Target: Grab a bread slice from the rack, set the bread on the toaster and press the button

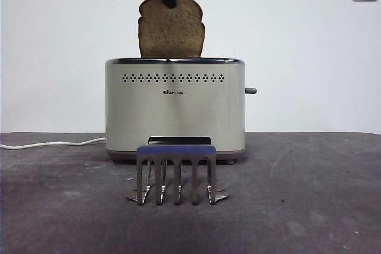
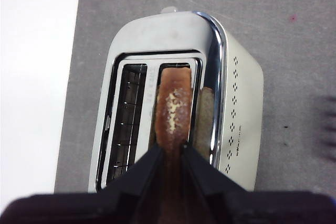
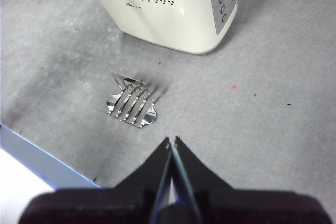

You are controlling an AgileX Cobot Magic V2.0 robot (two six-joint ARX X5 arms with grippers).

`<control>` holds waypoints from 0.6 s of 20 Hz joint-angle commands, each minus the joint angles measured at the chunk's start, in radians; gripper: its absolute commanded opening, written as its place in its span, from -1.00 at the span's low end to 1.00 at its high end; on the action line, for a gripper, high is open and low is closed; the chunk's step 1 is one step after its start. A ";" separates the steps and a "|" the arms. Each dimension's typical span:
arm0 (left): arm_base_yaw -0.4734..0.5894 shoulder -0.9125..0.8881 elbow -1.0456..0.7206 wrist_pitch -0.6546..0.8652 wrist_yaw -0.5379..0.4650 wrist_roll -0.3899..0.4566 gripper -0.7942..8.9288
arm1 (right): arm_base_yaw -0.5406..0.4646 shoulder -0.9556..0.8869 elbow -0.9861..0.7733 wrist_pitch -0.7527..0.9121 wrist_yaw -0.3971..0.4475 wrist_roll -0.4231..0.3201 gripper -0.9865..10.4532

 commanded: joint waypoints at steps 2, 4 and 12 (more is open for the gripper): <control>0.029 0.025 -0.002 0.017 0.058 0.008 -0.84 | 0.003 0.013 0.002 0.003 -0.002 -0.012 -0.85; 0.046 0.027 -0.002 0.037 0.093 0.002 -0.71 | 0.003 0.027 0.002 0.003 -0.001 -0.014 -0.85; 0.063 0.027 -0.002 0.114 0.103 -0.079 -0.04 | 0.002 0.120 0.002 0.104 -0.002 -0.014 -0.85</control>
